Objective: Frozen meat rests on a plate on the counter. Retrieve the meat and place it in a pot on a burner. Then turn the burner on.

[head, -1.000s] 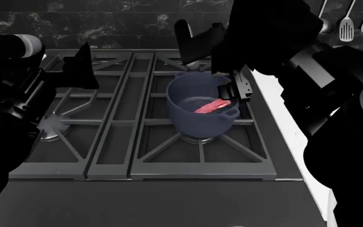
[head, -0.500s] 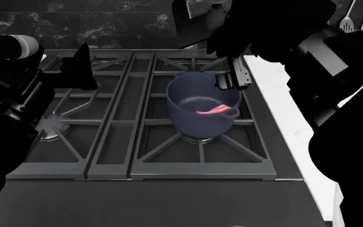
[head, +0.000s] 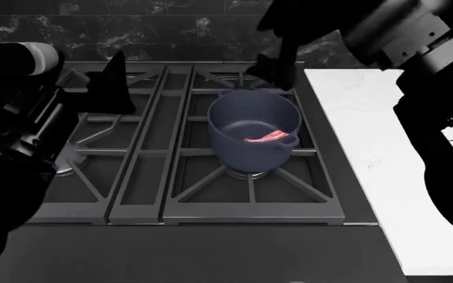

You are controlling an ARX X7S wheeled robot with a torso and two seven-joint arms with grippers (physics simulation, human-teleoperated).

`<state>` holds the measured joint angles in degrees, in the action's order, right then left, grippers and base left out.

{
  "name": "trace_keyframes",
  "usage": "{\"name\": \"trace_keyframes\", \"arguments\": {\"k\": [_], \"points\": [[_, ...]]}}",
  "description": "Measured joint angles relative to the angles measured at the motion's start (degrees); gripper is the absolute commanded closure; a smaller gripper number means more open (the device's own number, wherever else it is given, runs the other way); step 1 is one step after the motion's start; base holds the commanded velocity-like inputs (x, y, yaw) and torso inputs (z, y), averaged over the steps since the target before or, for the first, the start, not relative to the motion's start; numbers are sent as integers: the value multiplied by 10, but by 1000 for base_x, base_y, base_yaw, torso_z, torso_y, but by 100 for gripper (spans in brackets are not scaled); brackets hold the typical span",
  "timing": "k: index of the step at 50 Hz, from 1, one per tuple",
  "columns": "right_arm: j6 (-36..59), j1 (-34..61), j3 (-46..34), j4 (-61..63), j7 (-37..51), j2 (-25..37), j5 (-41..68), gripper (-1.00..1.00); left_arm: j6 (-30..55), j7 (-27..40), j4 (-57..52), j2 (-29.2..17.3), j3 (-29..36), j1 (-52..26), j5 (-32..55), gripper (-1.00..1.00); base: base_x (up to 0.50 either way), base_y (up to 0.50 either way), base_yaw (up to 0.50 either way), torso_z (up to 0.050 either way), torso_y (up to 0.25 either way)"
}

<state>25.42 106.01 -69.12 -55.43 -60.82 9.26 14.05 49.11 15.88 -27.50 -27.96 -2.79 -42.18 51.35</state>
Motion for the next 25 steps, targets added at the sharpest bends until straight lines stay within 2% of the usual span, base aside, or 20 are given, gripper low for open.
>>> {"name": "trace_keyframes", "arguments": {"k": [7, 13, 19, 25], "points": [[193, -42, 87, 241, 106, 79, 56, -100, 15, 24, -32, -1, -4, 3, 14, -100, 0, 0, 0, 0, 0], [329, -94, 187, 408, 216, 113, 98, -100, 18, 37, -49, 1, -9, 10, 22, -100, 0, 0, 0, 0, 0], [429, -163, 284, 550, 328, 127, 123, -100, 18, 53, -63, 6, -19, 17, 31, -100, 0, 0, 0, 0, 0], [481, -243, 375, 661, 421, 128, 133, -100, 13, 68, -75, 14, -32, 19, 40, -100, 0, 0, 0, 0, 0]]}}
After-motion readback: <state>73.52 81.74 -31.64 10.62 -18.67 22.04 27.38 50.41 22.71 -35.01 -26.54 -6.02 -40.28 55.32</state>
